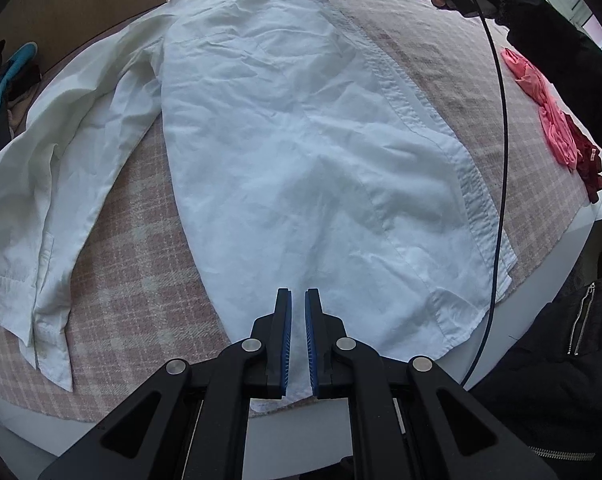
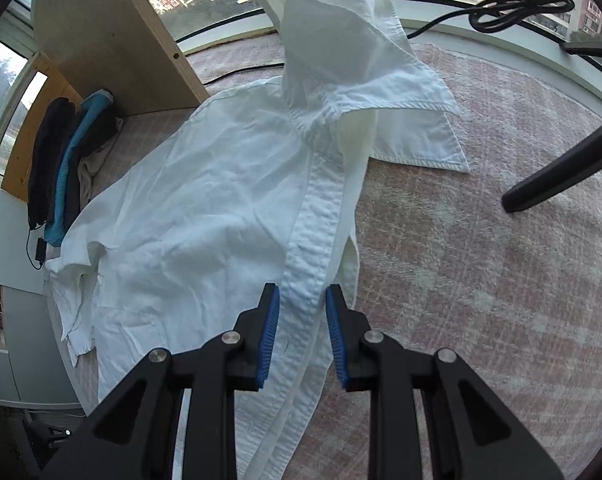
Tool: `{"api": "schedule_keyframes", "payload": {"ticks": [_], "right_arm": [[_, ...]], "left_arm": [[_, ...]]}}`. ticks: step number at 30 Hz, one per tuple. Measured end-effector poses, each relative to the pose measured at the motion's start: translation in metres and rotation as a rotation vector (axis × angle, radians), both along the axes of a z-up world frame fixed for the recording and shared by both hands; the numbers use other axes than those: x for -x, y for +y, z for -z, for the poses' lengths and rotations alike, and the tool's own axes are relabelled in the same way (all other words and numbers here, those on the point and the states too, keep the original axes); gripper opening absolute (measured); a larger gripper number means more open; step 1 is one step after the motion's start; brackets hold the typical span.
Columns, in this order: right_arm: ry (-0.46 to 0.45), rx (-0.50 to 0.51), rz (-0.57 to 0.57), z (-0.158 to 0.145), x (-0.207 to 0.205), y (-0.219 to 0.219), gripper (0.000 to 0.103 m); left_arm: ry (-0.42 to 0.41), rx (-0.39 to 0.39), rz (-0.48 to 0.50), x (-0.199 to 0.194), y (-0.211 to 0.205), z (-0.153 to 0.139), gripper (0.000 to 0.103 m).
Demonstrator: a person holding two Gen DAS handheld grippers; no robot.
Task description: Fold clothes
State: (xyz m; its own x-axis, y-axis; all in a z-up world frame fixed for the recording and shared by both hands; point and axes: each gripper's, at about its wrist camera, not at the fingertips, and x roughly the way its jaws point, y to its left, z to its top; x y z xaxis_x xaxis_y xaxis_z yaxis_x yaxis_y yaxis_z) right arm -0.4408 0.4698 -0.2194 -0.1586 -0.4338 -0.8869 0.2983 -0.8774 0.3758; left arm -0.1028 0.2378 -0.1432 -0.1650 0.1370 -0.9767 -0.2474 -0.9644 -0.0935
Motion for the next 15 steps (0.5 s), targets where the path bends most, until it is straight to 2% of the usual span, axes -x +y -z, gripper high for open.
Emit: {"api": "schedule_keyframes", "payload": {"ticks": [6, 7, 9, 15], "right_arm": [[0.005, 0.011, -0.037, -0.0056, -0.0043, -0.005, 0.023], [0.006, 0.005, -0.039, -0.0052, -0.0044, -0.0058, 0.021], [0.014, -0.034, -0.05, -0.0029, -0.005, -0.0083, 0.005], [0.063, -0.09, -0.05, -0.0103, -0.008, -0.002, 0.003]], "left_arm": [[-0.002, 0.007, -0.003, 0.001, 0.0017, 0.0005, 0.008], [-0.002, 0.008, -0.002, 0.0009, 0.0022, 0.0004, 0.008], [-0.003, 0.012, 0.003, 0.0005, 0.0035, 0.0005, 0.008], [-0.025, 0.011, 0.004, -0.0016, 0.004, 0.0076, 0.008]]}}
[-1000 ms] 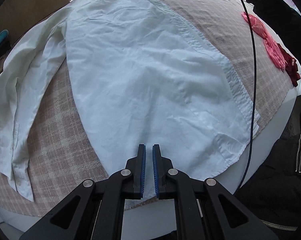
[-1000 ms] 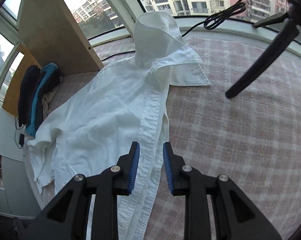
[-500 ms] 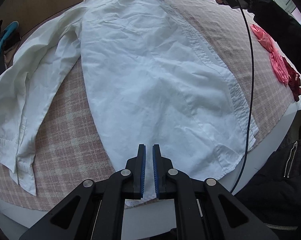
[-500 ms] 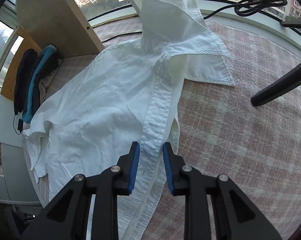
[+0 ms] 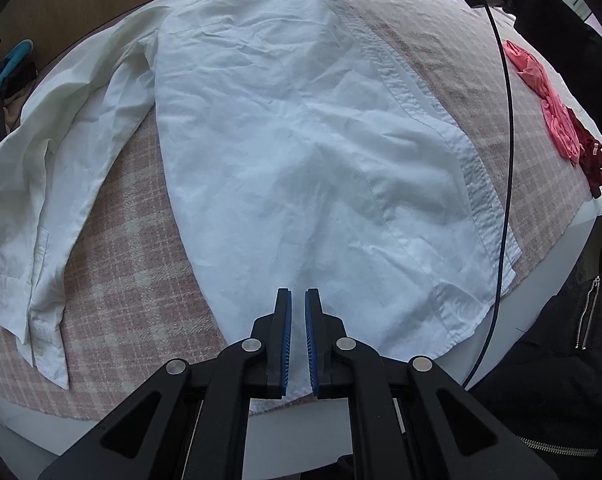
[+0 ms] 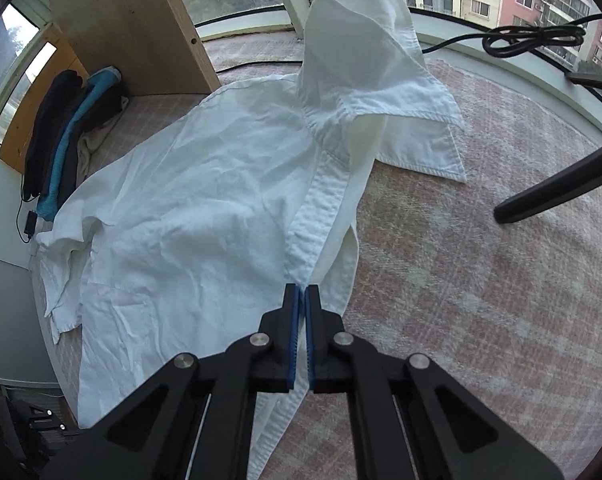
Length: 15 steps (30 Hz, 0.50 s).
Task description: Fold clothes
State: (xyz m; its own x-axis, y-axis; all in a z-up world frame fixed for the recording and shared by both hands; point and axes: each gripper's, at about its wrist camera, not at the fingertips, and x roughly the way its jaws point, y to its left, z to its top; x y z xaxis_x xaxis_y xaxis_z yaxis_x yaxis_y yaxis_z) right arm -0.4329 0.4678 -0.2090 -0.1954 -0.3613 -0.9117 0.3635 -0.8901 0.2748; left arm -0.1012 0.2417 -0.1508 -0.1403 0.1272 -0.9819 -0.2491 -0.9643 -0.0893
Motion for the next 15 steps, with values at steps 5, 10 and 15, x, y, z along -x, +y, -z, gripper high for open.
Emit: {"api": "schedule_keyframes", "payload": {"ticks": [5, 10, 15], "right_arm": [[0.017, -0.027, -0.003, 0.007, 0.003, -0.003, 0.003], [0.015, -0.051, 0.033, 0.005, -0.008, 0.003, 0.01], [-0.024, 0.069, 0.021, -0.02, -0.092, 0.025, 0.01]], "left_arm": [[-0.019, 0.001, -0.002, -0.001, 0.0, 0.008, 0.008], [-0.02, 0.006, 0.01, -0.004, 0.0, 0.007, 0.008], [-0.003, -0.008, 0.017, -0.008, -0.005, -0.001, 0.008]]}}
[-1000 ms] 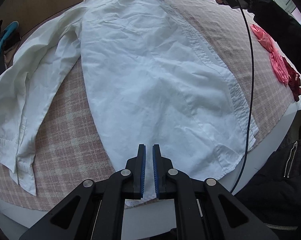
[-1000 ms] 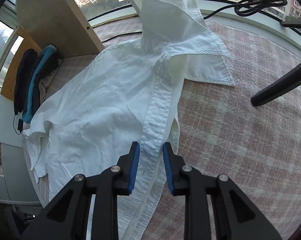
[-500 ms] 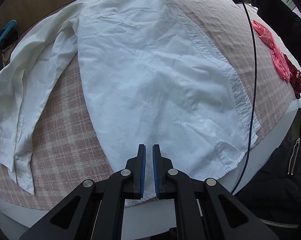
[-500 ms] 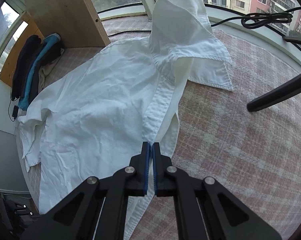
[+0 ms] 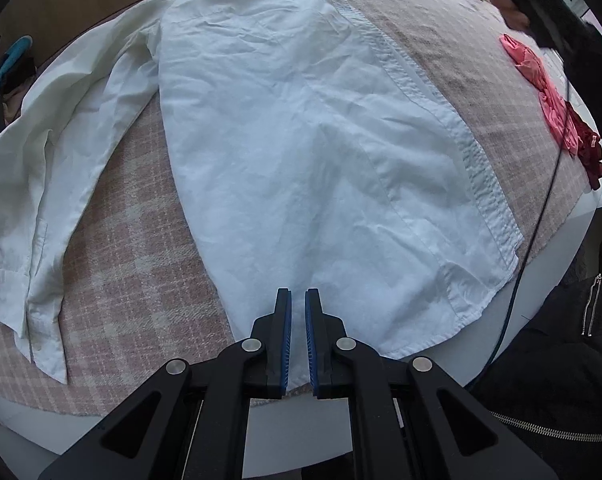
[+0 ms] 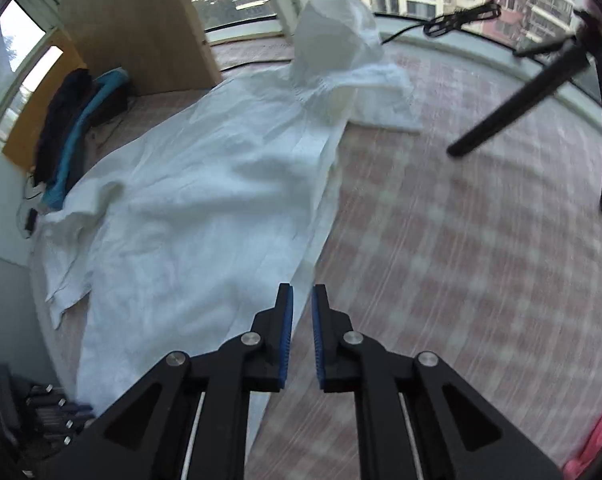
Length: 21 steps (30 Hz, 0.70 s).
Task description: Fold clothes
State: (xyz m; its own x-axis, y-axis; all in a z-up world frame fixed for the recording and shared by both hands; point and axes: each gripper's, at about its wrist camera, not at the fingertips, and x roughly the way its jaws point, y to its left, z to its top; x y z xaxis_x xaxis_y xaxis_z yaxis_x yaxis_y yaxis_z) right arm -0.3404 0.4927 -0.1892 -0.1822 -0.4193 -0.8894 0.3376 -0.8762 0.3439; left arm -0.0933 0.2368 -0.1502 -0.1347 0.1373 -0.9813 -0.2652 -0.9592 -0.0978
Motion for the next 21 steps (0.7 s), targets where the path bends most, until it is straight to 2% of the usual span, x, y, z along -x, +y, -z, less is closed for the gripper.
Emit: {"api": "schedule_keyframes", "payload": {"ticks": [4, 7, 11, 21], "right_arm": [[-0.202, 0.134, -0.102, 0.022, -0.085, -0.014, 0.01], [-0.281, 0.169, -0.094, 0.037, -0.113, -0.02, 0.01], [-0.307, 0.157, -0.046, 0.044, -0.123, -0.022, 0.01], [-0.348, 0.141, -0.007, 0.054, -0.137, -0.025, 0.01]], "left_arm": [[0.006, -0.022, 0.037, -0.004, 0.008, -0.004, 0.008], [0.02, -0.024, 0.075, -0.006, 0.016, -0.008, 0.008], [0.043, -0.023, 0.116, -0.009, 0.022, -0.013, 0.008], [0.061, -0.018, 0.108, -0.016, 0.005, -0.016, 0.008]]}}
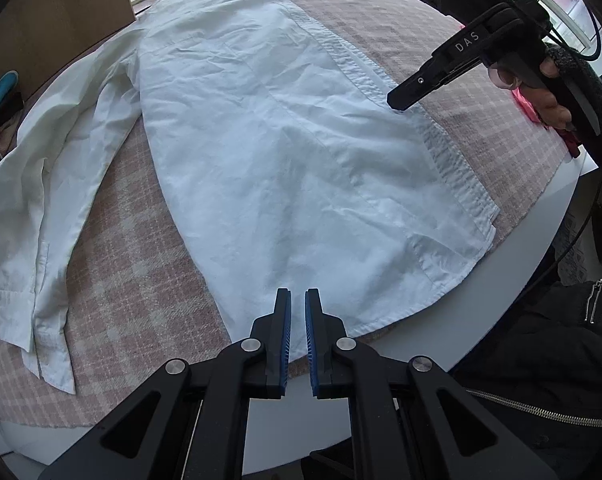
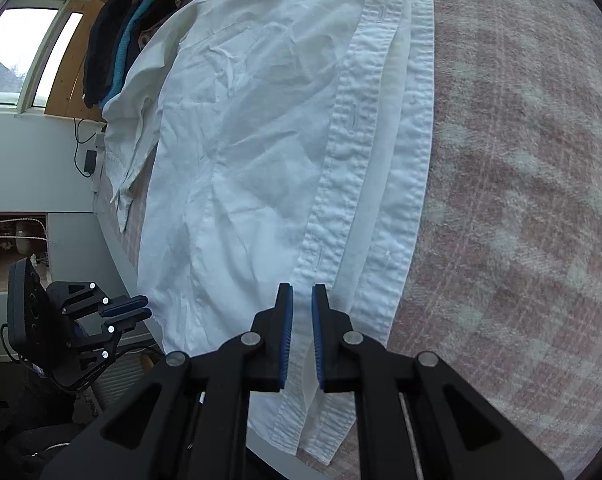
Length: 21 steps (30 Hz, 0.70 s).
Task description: Fold clothes
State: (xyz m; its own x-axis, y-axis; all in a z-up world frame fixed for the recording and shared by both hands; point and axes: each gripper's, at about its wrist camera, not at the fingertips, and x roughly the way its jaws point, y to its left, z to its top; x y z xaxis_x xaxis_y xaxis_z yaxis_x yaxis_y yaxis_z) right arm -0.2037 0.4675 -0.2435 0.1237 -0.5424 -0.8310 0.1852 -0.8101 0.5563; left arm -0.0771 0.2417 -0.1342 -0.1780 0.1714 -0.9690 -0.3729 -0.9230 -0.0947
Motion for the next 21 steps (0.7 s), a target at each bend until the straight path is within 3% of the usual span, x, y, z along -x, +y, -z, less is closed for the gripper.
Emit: {"api": "schedule_keyframes", "payload": {"ticks": [8, 21], "right_arm": [[0.001, -0.05, 0.019, -0.009, -0.018, 0.007, 0.01], [0.057, -0.012, 0.028, -0.015, -0.023, 0.0, 0.006]], "left_arm": [[0.01, 0.0, 0.003, -0.005, -0.007, -0.002, 0.008], [0.023, -0.001, 0.022, -0.009, -0.004, -0.007, 0.008]]}}
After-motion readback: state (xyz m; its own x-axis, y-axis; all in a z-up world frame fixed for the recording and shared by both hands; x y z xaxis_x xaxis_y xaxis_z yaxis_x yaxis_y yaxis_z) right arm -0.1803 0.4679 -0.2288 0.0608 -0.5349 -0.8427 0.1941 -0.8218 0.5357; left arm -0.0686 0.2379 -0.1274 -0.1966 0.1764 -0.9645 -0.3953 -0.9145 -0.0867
